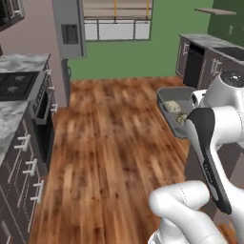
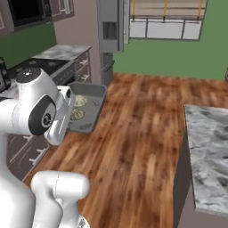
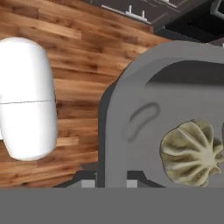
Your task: Place two dumplings into each of the tupperware containers and then place the containers in the fridge.
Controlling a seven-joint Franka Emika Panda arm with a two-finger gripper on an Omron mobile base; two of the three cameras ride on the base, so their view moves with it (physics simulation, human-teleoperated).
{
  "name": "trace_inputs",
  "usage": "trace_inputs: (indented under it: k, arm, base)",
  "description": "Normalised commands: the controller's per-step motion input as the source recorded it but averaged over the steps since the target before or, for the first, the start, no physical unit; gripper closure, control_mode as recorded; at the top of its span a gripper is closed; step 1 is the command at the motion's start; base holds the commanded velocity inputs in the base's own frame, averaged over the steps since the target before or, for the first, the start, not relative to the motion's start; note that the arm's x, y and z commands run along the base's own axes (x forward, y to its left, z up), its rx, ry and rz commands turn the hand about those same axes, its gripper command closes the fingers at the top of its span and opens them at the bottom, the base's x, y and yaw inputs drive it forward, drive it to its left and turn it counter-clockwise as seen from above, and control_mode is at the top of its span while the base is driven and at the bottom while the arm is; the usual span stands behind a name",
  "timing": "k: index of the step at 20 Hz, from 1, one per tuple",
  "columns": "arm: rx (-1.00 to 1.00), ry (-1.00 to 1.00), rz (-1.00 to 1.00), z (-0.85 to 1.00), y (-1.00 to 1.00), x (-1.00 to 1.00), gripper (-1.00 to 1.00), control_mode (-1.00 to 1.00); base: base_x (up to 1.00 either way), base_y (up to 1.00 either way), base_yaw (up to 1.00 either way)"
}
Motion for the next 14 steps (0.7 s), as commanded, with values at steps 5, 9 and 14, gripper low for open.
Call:
trace_inputs:
  k: [5, 9, 14]
  arm:
    - [0.00, 0.00, 0.00, 0.00, 0.00, 0.00, 1.00, 1.00]
    - [0.00, 0.00, 0.00, 0.00, 0.00, 0.00, 1.00, 1.00]
    - [0.00, 0.00, 0.00, 0.00, 0.00, 0.00, 1.00, 1.00]
  base:
    - [1.00, 0.25, -0.09]
    - [1.00, 0.09, -0.07]
    - [1.00, 0.11, -0.06]
